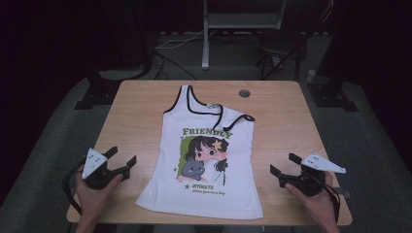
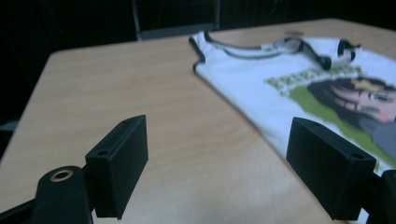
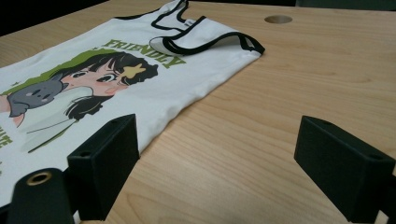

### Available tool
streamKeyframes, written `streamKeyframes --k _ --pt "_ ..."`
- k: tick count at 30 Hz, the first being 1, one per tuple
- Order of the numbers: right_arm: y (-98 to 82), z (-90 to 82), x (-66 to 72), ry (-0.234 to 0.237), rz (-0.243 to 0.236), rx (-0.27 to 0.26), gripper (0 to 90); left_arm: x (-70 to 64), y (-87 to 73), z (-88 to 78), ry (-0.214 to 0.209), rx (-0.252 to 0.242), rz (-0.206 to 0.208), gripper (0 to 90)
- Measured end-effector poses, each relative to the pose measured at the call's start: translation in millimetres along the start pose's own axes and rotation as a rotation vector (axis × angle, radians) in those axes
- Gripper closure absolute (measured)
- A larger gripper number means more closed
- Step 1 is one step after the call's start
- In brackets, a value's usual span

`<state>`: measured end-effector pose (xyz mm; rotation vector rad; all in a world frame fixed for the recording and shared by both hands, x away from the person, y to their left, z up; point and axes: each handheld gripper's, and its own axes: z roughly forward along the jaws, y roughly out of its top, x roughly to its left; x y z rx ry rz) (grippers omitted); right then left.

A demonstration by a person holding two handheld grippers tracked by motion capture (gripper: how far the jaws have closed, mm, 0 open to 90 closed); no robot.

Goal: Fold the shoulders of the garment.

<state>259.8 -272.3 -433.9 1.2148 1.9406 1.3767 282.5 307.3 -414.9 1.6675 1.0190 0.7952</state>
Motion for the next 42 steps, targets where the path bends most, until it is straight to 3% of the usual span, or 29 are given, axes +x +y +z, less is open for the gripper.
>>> streamKeyframes --k 2,8,10,14,20,26,31,36,40,42 --pt "-2.5 -1.5 -1.2 0.011 0.018 -0.016 13.3 1.4 11.9 4.6 -0.009 -0.008 0.005 20.5" --pt "-5.3 -5.2 -3.8 -0.009 0.009 -0.030 13.3 3.5 57.7 30.0 -0.060 0.000 0.050 20.5" --pt "-5.8 -5.5 -2.7 -0.028 -0.012 -0.022 13.3 5.5 73.5 41.9 -0.064 0.004 0.067 20.5" --pt "-7.9 -4.6 -2.2 -0.015 -0.005 -0.034 13.3 8.7 101.2 69.3 -0.095 0.020 0.066 20.5" --pt "-10.8 -4.6 -2.6 -0.008 -0.001 -0.037 13.3 9.9 128.8 113.0 -0.120 0.070 0.080 20.5" --pt "-11.6 -4.8 -0.7 0.001 0.004 -0.035 13.3 6.9 143.2 157.6 -0.140 0.122 0.078 20.6" --pt "-12.2 -5.3 0.5 0.004 -0.003 -0.040 13.3 6.0 143.0 193.7 -0.147 0.178 0.066 23.5" --pt "-12.6 -6.4 -0.9 0.007 -0.002 -0.040 13.2 9.9 138.2 227.2 -0.141 0.230 0.012 24.9" --pt "-12.7 -6.7 -1.4 0.007 0.000 -0.042 13.2 11.2 138.0 241.8 -0.141 0.257 0.007 25.0" --pt "-12.7 -7.0 -1.8 0.007 0.003 -0.042 13.2 13.3 137.5 250.7 -0.132 0.261 -0.010 31.4"
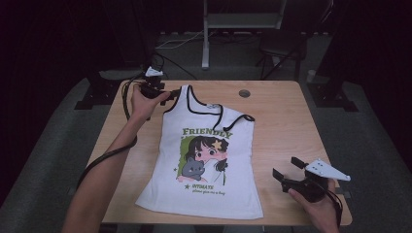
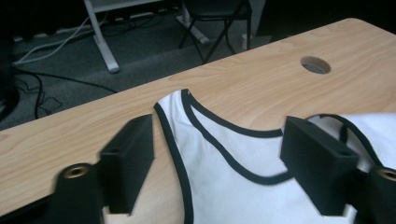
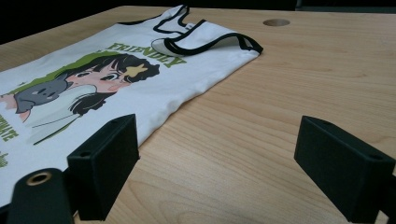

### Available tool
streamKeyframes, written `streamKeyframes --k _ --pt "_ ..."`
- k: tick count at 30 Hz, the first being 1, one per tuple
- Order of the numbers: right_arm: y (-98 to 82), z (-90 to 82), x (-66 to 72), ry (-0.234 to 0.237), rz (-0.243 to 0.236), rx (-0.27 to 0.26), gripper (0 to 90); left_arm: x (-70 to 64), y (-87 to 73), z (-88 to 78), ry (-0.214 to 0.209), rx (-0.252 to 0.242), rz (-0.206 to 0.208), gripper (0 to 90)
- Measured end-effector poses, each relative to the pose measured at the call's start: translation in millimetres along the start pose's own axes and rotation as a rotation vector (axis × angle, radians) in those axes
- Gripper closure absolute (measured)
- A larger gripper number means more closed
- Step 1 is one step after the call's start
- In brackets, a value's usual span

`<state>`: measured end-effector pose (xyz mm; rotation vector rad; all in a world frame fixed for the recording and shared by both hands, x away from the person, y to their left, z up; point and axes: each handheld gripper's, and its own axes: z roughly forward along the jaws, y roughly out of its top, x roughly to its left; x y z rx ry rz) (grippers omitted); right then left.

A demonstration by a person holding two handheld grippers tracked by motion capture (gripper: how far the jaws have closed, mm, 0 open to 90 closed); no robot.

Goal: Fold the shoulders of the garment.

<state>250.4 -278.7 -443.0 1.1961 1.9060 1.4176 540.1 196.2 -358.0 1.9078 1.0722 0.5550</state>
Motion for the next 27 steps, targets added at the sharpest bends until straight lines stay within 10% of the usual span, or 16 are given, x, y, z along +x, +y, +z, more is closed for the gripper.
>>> streamKeyframes --k 16,27 --pt "-0.1 -0.6 -0.9 0.009 -0.007 0.007 13.2 20.9 -1.3 64.2 0.005 0.110 -0.132 38.3" --pt "0.2 0.3 0.4 0.020 -0.012 0.015 13.3 24.9 -10.9 90.3 0.003 0.170 -0.151 46.3"
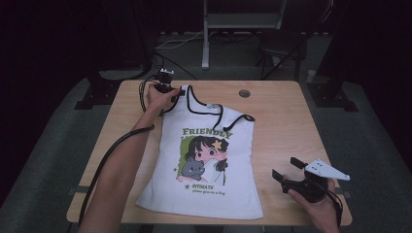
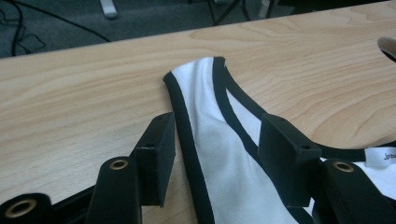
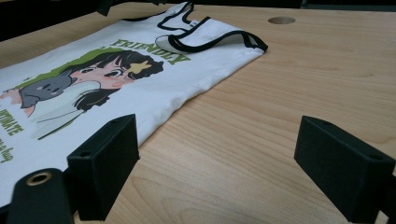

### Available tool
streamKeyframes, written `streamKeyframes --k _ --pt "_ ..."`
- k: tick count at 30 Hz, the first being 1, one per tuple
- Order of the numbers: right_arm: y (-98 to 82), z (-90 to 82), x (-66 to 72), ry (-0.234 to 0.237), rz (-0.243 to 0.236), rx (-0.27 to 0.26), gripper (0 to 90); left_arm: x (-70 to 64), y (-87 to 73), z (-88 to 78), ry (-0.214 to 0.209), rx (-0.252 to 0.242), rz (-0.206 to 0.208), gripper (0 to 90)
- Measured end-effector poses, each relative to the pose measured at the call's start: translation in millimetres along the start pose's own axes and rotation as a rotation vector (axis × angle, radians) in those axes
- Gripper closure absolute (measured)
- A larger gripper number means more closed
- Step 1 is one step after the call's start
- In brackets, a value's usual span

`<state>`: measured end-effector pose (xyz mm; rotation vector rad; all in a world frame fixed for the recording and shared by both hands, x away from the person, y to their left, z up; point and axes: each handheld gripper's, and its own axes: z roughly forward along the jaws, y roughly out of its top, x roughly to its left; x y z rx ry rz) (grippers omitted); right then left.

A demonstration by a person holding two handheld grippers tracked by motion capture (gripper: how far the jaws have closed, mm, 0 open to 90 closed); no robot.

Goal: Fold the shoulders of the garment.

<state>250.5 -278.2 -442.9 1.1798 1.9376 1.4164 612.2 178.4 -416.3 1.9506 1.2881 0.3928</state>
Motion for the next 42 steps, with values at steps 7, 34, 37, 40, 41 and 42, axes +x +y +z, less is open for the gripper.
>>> streamKeyframes --k 7,34,37,40,41,42 --pt "-0.1 0.0 -0.2 0.003 -0.003 -0.005 13.2 0.1 0.8 11.4 0.028 0.015 -0.034 47.4" --pt "0.0 0.4 0.5 0.011 -0.007 0.002 13.2 -2.3 -8.5 9.2 -0.059 -0.020 -0.003 87.5" --pt "0.0 0.2 0.1 0.012 -0.001 0.001 13.3 -5.0 -4.2 3.1 -0.076 -0.034 0.015 87.8" --pt "0.0 0.4 0.6 0.011 -0.008 0.003 13.3 -6.4 -0.4 -1.7 -0.091 -0.031 0.029 88.1" --pt "0.0 0.5 0.7 0.010 -0.009 0.004 13.2 -7.0 0.3 -2.5 -0.099 -0.033 0.029 88.2" --pt "0.0 0.5 0.7 0.011 -0.009 0.004 13.2 -7.7 0.6 -3.5 -0.101 -0.036 0.029 88.3"
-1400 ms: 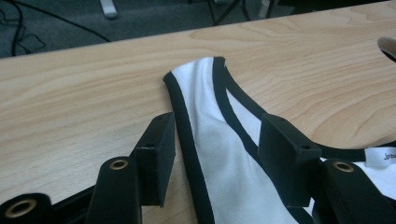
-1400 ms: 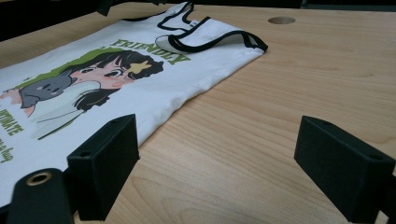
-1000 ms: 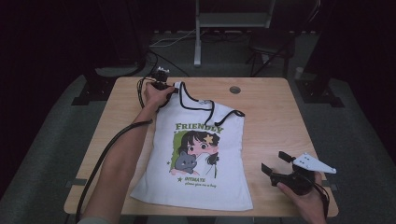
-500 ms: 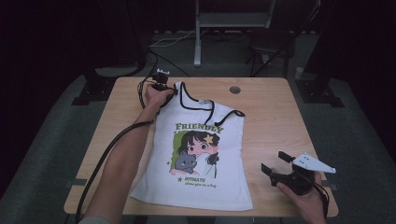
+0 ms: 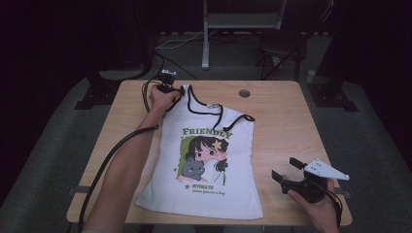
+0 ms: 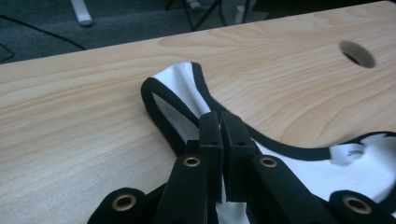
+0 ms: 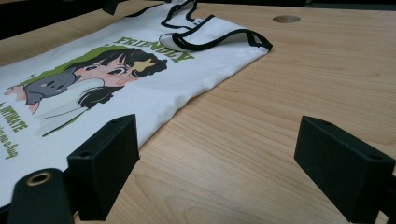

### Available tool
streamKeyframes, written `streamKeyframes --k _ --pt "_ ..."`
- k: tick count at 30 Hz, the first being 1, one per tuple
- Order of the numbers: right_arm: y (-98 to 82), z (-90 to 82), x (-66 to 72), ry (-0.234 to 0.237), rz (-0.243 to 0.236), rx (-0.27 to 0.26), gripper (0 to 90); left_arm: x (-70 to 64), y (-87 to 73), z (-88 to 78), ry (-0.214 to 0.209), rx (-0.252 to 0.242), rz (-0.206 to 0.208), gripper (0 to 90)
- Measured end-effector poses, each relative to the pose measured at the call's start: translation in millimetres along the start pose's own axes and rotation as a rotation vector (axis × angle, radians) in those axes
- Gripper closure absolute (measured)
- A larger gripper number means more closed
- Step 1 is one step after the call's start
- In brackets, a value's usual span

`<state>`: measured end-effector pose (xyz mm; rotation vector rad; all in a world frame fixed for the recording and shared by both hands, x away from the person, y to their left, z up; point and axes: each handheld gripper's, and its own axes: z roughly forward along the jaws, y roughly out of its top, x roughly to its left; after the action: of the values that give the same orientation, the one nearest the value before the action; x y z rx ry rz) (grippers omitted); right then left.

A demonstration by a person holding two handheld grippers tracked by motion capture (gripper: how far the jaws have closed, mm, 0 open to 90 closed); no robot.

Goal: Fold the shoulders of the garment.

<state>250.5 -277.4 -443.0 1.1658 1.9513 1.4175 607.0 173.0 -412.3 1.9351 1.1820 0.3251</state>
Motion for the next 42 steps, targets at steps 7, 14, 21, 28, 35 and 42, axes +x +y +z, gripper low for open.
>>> streamKeyframes --k 7,14,21,28,35,42 --pt "0.1 0.1 -0.1 0.001 0.001 0.001 13.2 -7.5 5.1 -15.1 -0.022 -0.037 0.016 88.4" --pt "0.0 -0.1 0.4 0.004 -0.005 0.001 13.3 -21.4 8.6 -41.4 -0.042 -0.079 0.085 88.4" --pt "-0.3 -0.5 1.0 0.003 -0.013 -0.004 13.3 -43.0 -2.4 -72.2 -0.076 -0.109 0.165 88.3" --pt "-0.2 -0.2 1.9 0.005 -0.017 0.000 13.3 -60.9 -22.9 -88.6 -0.088 -0.102 0.240 88.3" --pt "-0.2 -0.1 3.1 0.006 -0.027 0.002 13.3 -73.1 -50.7 -102.1 -0.104 -0.090 0.271 88.3" --pt "-0.2 0.2 4.0 0.008 -0.035 0.005 13.3 -82.4 -77.2 -116.5 -0.132 -0.091 0.285 88.2"
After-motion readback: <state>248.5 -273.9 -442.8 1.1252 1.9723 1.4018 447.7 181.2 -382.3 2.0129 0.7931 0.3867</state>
